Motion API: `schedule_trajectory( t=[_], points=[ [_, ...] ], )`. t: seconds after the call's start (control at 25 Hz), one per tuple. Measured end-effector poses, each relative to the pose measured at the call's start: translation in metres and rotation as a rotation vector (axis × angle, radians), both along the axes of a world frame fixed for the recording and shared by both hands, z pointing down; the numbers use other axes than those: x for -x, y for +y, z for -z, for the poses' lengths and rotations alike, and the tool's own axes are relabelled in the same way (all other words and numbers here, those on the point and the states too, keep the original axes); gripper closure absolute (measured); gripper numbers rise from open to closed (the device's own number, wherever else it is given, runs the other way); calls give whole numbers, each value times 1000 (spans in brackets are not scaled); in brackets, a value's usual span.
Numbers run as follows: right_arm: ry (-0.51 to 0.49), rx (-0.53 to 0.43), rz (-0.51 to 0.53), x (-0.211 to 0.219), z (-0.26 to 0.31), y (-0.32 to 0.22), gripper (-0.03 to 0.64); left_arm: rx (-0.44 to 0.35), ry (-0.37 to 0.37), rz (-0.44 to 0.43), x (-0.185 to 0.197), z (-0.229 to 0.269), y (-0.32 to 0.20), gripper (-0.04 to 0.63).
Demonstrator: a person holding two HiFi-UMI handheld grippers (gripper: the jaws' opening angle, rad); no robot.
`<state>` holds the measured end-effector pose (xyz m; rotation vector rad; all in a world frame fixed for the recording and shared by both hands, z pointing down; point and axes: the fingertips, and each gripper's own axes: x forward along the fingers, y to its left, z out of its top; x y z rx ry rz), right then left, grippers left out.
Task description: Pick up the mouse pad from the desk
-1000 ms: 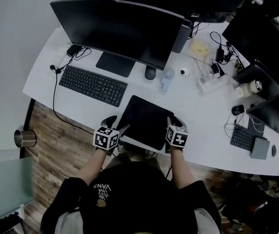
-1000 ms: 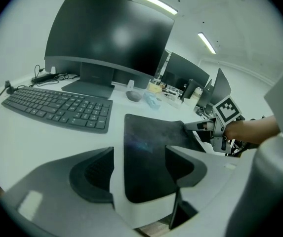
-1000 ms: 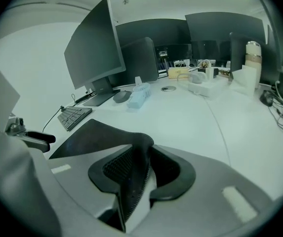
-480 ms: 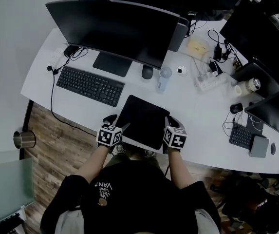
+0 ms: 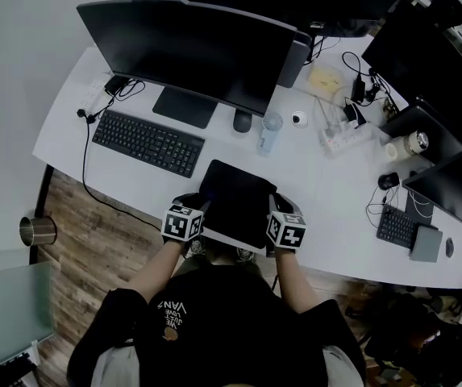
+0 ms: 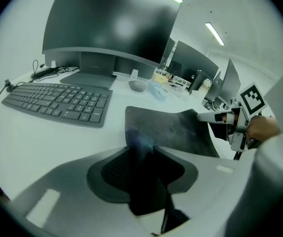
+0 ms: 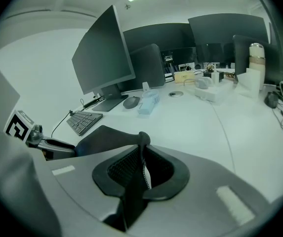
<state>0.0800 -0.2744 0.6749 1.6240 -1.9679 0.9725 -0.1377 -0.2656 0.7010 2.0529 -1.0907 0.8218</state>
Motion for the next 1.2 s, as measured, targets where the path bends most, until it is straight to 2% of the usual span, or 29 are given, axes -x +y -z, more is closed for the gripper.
schedule_trajectory(
  t=[0.16, 0.36, 0.52, 0.88, 1.2],
  points=[
    [0, -7, 1, 2, 2, 0, 569, -2, 7, 1, -4, -1, 2, 476],
    [7, -19, 0, -2, 9, 0, 571, 24, 60, 19, -6, 3, 5, 511],
    [-11, -37, -13, -5, 19, 1, 574, 13, 114, 29, -9, 12, 5, 533],
    [-51, -87, -30, -13, 42, 2, 574, -64, 189, 32, -16, 42, 4, 543],
    [-96, -165, -27, -11, 76, -3, 574, -185, 233, 48, -9, 87, 2, 543]
  ],
)
